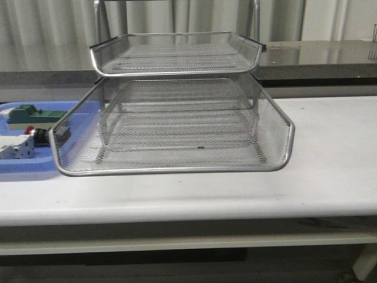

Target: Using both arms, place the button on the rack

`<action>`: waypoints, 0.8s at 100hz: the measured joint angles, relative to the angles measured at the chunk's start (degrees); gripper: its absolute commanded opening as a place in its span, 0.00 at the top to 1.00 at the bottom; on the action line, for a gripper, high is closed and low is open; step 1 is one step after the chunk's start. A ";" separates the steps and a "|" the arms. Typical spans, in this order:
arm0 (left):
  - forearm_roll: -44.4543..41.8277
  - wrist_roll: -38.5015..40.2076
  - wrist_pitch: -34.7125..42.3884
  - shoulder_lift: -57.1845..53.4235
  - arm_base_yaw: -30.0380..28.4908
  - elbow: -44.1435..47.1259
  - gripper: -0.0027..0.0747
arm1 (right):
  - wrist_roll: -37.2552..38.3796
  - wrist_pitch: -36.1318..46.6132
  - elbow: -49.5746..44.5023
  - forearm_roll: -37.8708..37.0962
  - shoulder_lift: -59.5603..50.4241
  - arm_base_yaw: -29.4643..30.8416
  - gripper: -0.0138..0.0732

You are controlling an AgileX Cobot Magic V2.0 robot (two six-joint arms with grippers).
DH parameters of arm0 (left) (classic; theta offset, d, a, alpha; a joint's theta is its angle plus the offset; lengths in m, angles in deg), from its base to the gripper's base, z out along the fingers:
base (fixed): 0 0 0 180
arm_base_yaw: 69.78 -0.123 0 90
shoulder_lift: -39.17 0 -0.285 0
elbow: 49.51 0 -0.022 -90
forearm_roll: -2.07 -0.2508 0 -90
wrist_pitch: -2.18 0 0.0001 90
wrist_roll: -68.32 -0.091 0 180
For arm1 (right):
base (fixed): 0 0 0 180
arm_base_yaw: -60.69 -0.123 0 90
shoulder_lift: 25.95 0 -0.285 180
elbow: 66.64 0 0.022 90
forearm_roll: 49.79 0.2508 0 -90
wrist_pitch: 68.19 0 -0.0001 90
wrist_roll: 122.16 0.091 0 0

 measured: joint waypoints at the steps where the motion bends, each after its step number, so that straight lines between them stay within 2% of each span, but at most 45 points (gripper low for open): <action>1: -0.12 0.00 -0.50 1.20 0.00 -0.56 0.99 | 0.00 0.00 0.00 0.00 0.00 0.00 0.92; 30: -0.47 -0.95 -17.74 22.76 0.00 -20.09 0.99 | 0.00 -0.08 0.00 0.00 0.00 0.00 0.92; 60: -0.93 -4.06 -21.78 32.26 0.00 -26.80 0.97 | 0.00 -0.08 0.00 0.00 0.00 0.00 0.92; 69: -0.93 -5.44 -22.92 32.80 0.00 -27.27 0.84 | 0.00 -0.08 0.00 0.00 0.00 0.00 0.92; 74: -0.93 -6.47 -23.65 32.80 0.00 -27.31 0.70 | 0.00 -0.08 0.00 0.00 0.00 0.00 0.92; 80: -0.93 -7.50 -24.72 32.80 0.00 -27.40 0.49 | 0.00 -0.08 0.00 0.00 0.00 0.00 0.92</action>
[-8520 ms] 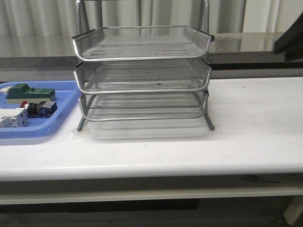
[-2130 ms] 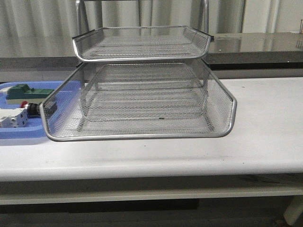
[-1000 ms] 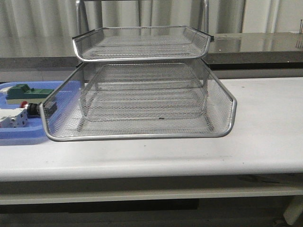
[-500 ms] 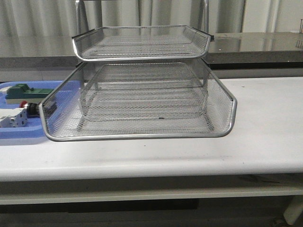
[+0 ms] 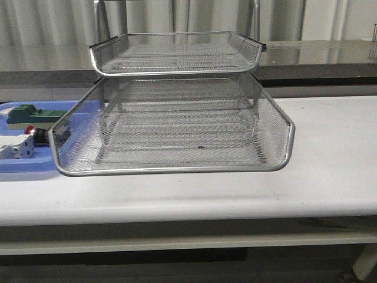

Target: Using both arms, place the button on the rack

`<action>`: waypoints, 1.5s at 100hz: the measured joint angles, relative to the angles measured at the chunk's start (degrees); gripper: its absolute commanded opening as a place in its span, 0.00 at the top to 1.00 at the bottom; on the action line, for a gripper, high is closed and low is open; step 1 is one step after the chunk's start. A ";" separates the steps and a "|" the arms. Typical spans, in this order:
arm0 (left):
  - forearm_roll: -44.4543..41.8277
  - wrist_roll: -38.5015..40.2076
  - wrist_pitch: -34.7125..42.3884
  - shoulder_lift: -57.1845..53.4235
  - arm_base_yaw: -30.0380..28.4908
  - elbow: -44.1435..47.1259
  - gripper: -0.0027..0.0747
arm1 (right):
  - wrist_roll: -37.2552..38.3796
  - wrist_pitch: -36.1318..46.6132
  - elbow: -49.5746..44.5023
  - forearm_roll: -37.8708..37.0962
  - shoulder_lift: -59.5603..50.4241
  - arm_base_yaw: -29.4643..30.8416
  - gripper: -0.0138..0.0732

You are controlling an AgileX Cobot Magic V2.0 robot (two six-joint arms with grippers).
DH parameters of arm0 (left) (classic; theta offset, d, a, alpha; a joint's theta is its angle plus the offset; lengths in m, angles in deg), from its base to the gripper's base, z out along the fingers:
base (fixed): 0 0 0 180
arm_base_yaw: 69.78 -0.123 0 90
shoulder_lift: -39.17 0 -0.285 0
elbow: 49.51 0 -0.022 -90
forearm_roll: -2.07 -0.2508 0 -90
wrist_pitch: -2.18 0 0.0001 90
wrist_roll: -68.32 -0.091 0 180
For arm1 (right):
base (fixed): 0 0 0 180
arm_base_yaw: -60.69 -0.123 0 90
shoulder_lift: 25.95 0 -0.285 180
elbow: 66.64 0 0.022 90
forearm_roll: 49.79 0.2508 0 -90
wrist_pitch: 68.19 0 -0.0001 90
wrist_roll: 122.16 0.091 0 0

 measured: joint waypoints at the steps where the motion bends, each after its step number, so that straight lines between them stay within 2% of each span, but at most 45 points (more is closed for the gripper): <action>1: 0.00 -0.03 -0.12 0.00 0.00 0.00 0.46 | 0.00 0.00 0.00 0.00 0.00 0.00 0.92; 4: -0.11 -0.41 -0.60 0.00 0.00 0.00 0.36 | 0.00 0.00 0.00 0.00 0.00 0.00 0.92; 9: -0.11 -0.66 -1.07 0.00 0.00 0.00 0.26 | 0.00 0.00 0.00 0.00 0.00 0.00 0.92; 16: -0.22 -0.89 -1.16 0.00 0.00 0.00 0.21 | 0.00 0.00 0.00 0.00 0.00 0.00 0.92; 45: -0.21 -1.77 -0.49 0.00 0.00 0.00 0.21 | 0.00 0.00 0.00 0.00 0.00 0.00 0.92; 65: -0.09 -14.81 -0.34 2.42 0.00 -1.78 0.20 | 0.00 0.00 0.00 0.00 0.00 0.00 0.92; 97: -0.22 -35.64 -2.23 17.68 0.00 -14.47 0.20 | 0.00 0.00 0.00 0.00 0.00 0.00 0.92; 124: -4.19 -41.81 -3.20 32.17 0.00 -25.01 0.20 | 0.00 0.00 0.00 0.00 0.00 0.00 0.92; 150: -4.57 -45.20 -3.92 42.45 0.00 -33.61 0.20 | 0.00 0.00 0.00 0.00 0.00 0.00 0.92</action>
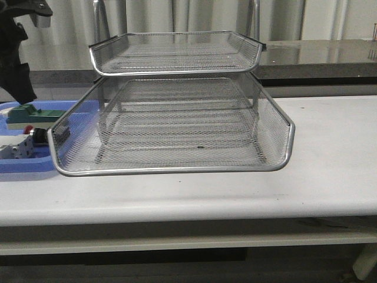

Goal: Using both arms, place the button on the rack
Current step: 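Lower the left gripper onto the red button and grasp it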

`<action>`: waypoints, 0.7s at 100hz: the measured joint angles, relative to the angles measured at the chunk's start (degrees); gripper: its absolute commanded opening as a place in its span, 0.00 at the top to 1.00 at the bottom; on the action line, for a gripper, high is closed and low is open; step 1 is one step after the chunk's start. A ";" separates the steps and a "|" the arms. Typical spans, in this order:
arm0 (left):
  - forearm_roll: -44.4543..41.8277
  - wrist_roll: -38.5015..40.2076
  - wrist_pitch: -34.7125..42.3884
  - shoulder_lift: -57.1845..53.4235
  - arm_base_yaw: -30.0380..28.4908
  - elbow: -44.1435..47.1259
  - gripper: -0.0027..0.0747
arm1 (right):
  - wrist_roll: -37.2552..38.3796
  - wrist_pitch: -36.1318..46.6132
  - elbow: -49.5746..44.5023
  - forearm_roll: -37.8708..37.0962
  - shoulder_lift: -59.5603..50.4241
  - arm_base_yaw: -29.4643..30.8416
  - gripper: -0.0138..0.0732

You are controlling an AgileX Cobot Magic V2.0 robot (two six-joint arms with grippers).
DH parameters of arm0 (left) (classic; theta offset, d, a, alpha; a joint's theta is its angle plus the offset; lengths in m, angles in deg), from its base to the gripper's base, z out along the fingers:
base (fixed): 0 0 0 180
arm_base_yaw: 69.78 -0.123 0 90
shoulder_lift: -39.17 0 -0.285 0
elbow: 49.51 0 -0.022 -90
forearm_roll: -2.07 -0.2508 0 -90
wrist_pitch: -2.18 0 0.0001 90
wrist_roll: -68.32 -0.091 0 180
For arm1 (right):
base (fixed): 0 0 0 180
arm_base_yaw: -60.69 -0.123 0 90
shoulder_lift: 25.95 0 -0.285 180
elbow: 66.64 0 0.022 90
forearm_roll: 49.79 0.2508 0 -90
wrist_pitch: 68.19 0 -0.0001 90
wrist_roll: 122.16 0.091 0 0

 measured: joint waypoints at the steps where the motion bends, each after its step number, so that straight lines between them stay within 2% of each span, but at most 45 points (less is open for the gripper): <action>1: 0.00 -0.29 -0.16 0.23 0.00 -0.42 0.20 | 0.00 0.00 0.00 0.00 0.00 0.00 0.92; 33: 0.00 -2.75 -1.64 7.67 0.00 -5.92 0.20 | 0.00 0.00 0.00 0.00 0.00 0.00 0.92; 70: 0.59 -5.53 -1.42 11.52 0.00 -6.83 0.20 | 0.00 0.00 0.00 0.00 0.00 0.00 0.92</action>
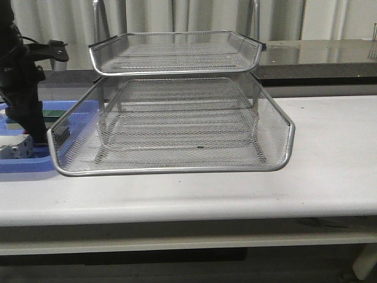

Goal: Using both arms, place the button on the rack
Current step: 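Lower the left gripper onto the red button and grasp it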

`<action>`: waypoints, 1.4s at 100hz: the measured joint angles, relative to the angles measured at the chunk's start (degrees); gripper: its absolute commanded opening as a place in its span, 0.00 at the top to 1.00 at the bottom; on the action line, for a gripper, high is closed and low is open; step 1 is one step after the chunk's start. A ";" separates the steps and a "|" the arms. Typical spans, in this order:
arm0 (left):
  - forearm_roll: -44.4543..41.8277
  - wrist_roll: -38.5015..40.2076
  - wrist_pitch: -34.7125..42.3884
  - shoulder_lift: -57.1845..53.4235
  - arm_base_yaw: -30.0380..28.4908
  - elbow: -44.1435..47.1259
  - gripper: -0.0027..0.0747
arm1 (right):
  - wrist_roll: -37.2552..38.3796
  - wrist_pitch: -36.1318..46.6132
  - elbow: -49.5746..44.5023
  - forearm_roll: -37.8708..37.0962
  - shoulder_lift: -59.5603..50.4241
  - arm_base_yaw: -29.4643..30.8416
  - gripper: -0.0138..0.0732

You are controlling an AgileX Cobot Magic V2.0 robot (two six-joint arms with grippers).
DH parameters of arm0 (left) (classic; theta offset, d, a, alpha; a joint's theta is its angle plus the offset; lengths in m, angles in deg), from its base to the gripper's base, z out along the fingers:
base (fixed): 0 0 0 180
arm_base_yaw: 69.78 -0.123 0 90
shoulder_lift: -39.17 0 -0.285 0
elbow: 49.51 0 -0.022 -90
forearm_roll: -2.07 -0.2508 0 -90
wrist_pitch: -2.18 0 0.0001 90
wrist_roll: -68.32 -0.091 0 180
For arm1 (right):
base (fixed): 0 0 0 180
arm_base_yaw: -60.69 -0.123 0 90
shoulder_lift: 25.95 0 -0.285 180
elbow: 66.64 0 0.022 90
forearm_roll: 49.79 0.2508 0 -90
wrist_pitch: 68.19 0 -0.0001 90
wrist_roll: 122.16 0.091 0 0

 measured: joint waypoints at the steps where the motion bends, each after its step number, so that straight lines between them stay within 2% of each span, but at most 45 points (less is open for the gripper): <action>1: 0.00 0.00 0.12 0.15 0.00 0.00 0.20 | 0.00 0.00 0.00 0.00 0.00 0.00 0.92; 75: 1.84 -1.84 3.10 5.08 1.10 -2.19 0.23 | 0.00 -0.24 0.00 0.00 0.00 0.00 0.92; 82: 1.87 -1.84 3.14 5.16 1.10 -2.19 0.31 | 0.00 -0.34 0.00 0.00 0.00 0.00 0.92; 99: 2.15 -1.84 3.14 5.45 1.10 -2.19 0.62 | 0.00 -0.34 0.00 0.00 0.00 0.00 0.92; 108: 2.15 -1.84 3.37 5.49 1.31 -2.19 0.75 | 0.00 -0.34 0.00 0.00 0.00 0.00 0.92; 122: 2.15 -1.84 3.59 5.49 1.31 -2.19 0.86 | 0.00 -0.34 0.00 0.00 0.00 0.00 0.92; 140: 2.15 -1.87 2.62 5.49 1.31 -3.18 0.91 | 0.00 -0.34 0.00 0.00 0.00 0.00 0.92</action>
